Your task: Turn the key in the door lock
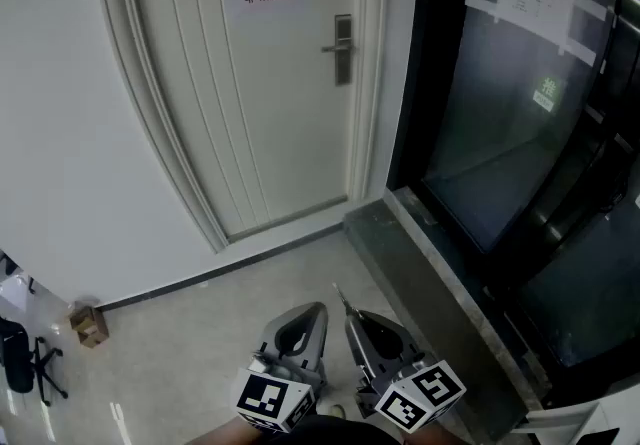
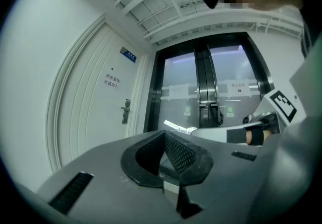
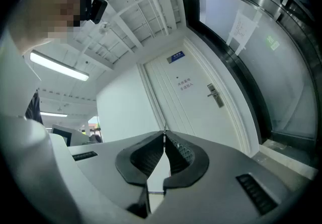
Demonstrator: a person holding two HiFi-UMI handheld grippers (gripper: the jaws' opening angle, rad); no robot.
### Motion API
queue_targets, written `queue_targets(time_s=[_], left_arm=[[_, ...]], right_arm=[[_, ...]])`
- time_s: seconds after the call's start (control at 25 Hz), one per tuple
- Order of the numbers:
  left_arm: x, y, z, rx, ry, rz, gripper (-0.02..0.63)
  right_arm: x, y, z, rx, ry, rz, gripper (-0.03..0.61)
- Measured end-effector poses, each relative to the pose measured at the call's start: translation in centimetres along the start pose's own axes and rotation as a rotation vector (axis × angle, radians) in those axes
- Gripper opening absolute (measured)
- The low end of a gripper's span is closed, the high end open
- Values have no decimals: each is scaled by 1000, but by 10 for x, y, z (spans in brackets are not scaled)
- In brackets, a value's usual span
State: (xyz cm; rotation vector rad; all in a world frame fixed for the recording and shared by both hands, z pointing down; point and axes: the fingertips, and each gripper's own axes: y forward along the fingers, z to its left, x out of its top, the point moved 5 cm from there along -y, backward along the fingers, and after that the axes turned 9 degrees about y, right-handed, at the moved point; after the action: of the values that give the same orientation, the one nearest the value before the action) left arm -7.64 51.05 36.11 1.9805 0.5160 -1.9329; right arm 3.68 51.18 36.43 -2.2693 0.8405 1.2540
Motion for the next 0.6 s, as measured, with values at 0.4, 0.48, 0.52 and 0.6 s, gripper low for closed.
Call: queue_targets(time_s=[0.4,0.48,0.52,0.6], left_arm=[[-7,83,56,-67,-16,-44,5],[-9,101,73,-76,-11,-41,5],[-9,111,81,-80,-8,-39,5],[-8,127,96,-93,-4,-41,5]], right_arm=[[24,77,-48,-46,-3,-19,20],[29,98,-59,-57,-1,-24,20],[31,109,-63,-61,2,-26,20],[36,129,-72,-68,13,-32,20]])
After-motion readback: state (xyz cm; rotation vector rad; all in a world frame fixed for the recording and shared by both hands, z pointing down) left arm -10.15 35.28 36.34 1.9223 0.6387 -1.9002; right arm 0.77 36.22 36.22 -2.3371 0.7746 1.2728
